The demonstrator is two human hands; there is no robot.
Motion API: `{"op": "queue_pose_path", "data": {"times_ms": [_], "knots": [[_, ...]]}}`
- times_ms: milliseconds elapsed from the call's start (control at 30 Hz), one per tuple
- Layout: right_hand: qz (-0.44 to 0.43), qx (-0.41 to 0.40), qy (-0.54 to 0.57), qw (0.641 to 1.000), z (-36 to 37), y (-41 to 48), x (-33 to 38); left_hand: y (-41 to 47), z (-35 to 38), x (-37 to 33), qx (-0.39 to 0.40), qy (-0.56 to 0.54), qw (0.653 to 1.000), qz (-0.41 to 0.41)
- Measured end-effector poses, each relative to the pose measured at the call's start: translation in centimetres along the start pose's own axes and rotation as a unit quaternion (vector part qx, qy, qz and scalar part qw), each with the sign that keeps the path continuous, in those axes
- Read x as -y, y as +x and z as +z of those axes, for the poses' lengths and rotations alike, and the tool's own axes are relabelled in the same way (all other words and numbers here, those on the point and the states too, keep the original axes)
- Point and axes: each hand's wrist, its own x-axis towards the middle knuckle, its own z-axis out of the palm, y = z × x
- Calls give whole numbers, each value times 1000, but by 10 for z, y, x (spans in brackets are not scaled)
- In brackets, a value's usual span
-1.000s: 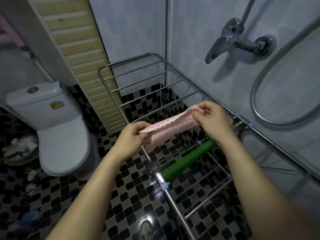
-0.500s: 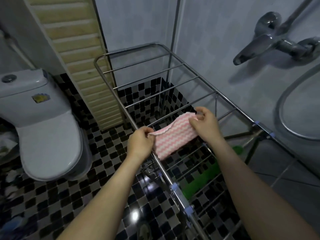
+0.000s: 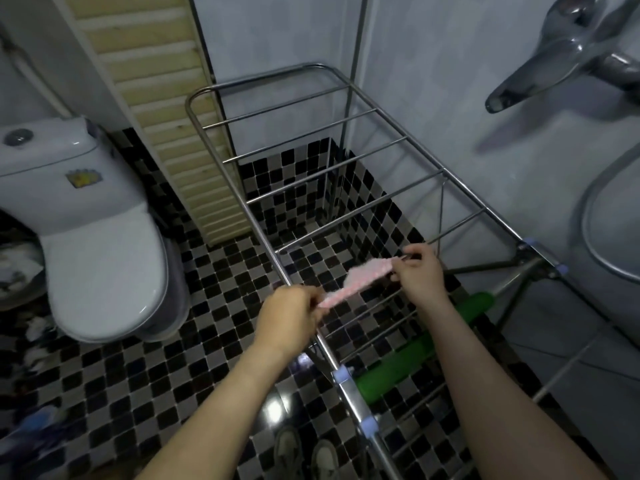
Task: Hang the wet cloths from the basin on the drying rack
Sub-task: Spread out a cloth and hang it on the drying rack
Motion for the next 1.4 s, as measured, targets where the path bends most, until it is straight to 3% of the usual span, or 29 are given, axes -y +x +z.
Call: {"op": "queue_pose_path", "data": {"times_ms": [167, 300, 433, 600, 833, 1200, 1400], "knots": [[-71, -12, -97, 993, -9, 6, 2, 0, -1, -2, -41, -17, 999, -8], [-123, -28, -149, 981, -11, 9, 5, -3, 0, -1, -83, 64, 994, 40], [-181, -44, -260, 947, -14, 7, 5, -6, 6, -3, -71, 103, 991, 49], [-270, 87, -288, 915, -13, 1, 8, -9, 9, -7, -84, 100, 991, 37], [-317, 107, -342, 878, -12, 2, 3, -13, 13, -12, -118, 64, 990, -45], [-305, 119, -396, 858, -12, -12, 10, -11, 15, -22, -107, 56, 985, -123], [-338, 115, -373, 856, -4, -39, 33, -34, -2, -7, -120, -89, 980, -129]]}}
